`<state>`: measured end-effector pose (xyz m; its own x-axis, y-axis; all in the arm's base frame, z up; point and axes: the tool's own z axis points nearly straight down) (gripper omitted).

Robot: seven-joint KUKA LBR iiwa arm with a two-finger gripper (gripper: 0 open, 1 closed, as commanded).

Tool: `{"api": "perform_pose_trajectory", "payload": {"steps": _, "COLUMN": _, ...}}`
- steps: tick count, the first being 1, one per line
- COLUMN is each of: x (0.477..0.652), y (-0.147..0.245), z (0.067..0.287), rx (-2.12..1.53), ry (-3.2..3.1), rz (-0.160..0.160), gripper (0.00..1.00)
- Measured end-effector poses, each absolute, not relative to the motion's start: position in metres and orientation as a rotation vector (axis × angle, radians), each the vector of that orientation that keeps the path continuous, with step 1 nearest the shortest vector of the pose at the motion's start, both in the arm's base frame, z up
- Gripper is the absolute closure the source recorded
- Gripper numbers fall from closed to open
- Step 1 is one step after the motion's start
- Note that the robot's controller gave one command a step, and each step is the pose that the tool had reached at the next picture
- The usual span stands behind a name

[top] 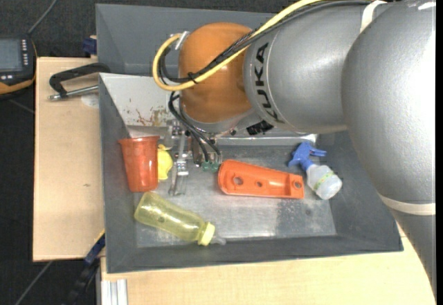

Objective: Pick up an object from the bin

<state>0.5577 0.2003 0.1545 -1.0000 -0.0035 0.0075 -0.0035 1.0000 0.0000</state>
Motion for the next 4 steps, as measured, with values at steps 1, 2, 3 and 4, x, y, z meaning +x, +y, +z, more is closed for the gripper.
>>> {"api": "perform_pose_trajectory", "payload": {"steps": 1, "x": 0.560, "y": 0.199, "z": 0.160, "rx": 0.002, "ry": -3.142, "rz": -0.003, "gripper": 0.00}}
{"api": "perform_pose_trajectory", "payload": {"steps": 2, "x": 0.560, "y": 0.199, "z": 0.160, "rx": 0.000, "ry": -3.142, "rz": -0.003, "gripper": 0.00}}
{"api": "perform_pose_trajectory", "payload": {"steps": 3, "x": 0.569, "y": 0.159, "z": 0.140, "rx": 0.004, "ry": -3.144, "rz": -0.008, "gripper": 0.00}}
{"api": "perform_pose_trajectory", "payload": {"steps": 4, "x": 0.557, "y": 0.133, "z": 0.107, "rx": -0.112, "ry": -3.141, "rz": -0.003, "gripper": 0.00}}
